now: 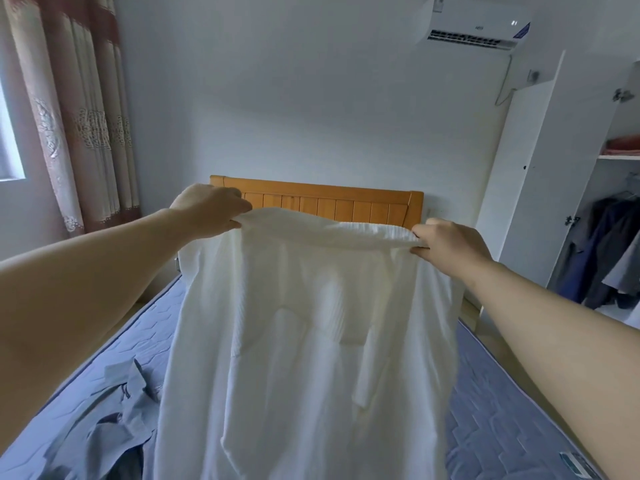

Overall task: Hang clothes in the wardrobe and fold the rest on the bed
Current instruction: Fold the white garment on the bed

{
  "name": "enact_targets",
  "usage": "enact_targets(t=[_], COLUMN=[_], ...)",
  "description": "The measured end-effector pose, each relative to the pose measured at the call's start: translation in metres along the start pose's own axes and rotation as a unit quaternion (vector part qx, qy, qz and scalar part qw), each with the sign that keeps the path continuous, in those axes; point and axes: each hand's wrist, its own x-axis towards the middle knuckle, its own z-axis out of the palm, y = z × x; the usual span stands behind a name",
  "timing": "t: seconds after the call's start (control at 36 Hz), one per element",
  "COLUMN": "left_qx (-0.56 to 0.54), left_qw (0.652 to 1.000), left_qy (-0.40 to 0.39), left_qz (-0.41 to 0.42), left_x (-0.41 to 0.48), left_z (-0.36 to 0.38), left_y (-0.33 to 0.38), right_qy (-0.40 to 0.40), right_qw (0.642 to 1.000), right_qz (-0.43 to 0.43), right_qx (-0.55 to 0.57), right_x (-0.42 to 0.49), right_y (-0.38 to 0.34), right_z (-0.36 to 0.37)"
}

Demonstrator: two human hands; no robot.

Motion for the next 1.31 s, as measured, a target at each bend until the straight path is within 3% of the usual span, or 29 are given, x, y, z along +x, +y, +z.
enact_targets(t=[0.11, 0.19, 0.28, 0.33, 0.36, 0.39, 0.42, 0.5, 0.56, 0.67, 0.81, 0.86, 0.97, 1.11, 1.22, 1.31], left_qx=[-0.178, -0.333, -0.514, -0.653, -0.687, -0.694, -0.668, -0.485, -0.368, -0.315, -0.393, -0.468, -0.69, -0.81, -0.842, -0.862], left_qw=[0.977, 0.919, 0.817, 0.7, 0.662, 0.654, 0.686, 0.843, 0.901, 0.915, 0.882, 0.837, 0.614, 0.392, 0.283, 0.227], left_qy=[-0.086, -0.174, -0.192, -0.184, -0.177, -0.172, -0.157, -0.079, -0.037, 0.006, -0.013, -0.029, -0.105, -0.176, -0.167, -0.133], left_qz=[-0.086, -0.12, -0.177, -0.221, -0.24, -0.248, -0.242, -0.22, -0.228, -0.251, -0.26, -0.283, -0.368, -0.399, -0.427, -0.434], left_x=[0.005, 0.003, -0.002, -0.003, -0.002, 0.001, 0.003, 0.009, 0.011, 0.012, 0.006, 0.003, -0.007, -0.024, -0.033, -0.029], left_z=[-0.004, -0.013, -0.015, -0.013, -0.011, -0.01, -0.012, -0.021, -0.023, -0.022, -0.031, -0.036, -0.048, -0.056, -0.067, -0.071], left_y=[0.001, 0.003, 0.002, 0.0, 0.0, 0.0, 0.002, 0.009, 0.013, 0.021, 0.031, 0.036, 0.045, 0.059, 0.082, 0.097], right_qy=[0.001, -0.003, 0.029, 0.042, 0.045, 0.048, 0.053, 0.057, 0.061, 0.083, 0.102, 0.106, 0.105, 0.076, 0.04, 0.044], right_qw=[0.996, 0.978, 0.929, 0.897, 0.886, 0.876, 0.869, 0.872, 0.879, 0.878, 0.851, 0.824, 0.755, 0.673, 0.624, 0.6], right_qz=[0.046, 0.1, 0.198, 0.25, 0.267, 0.28, 0.291, 0.303, 0.301, 0.309, 0.339, 0.357, 0.393, 0.434, 0.431, 0.437], right_qx=[0.081, 0.183, 0.313, 0.362, 0.377, 0.389, 0.397, 0.38, 0.364, 0.356, 0.388, 0.428, 0.514, 0.595, 0.651, 0.668], right_x=[0.002, 0.004, 0.005, 0.007, 0.008, 0.009, 0.009, 0.008, 0.006, 0.002, -0.005, -0.009, -0.023, -0.039, -0.047, -0.046], right_y=[0.003, 0.005, 0.002, 0.0, -0.001, -0.001, -0.002, -0.003, -0.004, -0.004, -0.005, -0.005, -0.001, 0.002, 0.004, 0.006], right_z=[0.003, 0.004, 0.003, 0.002, 0.002, 0.001, -0.001, -0.006, -0.008, -0.01, -0.016, -0.022, -0.038, -0.043, -0.035, -0.033])
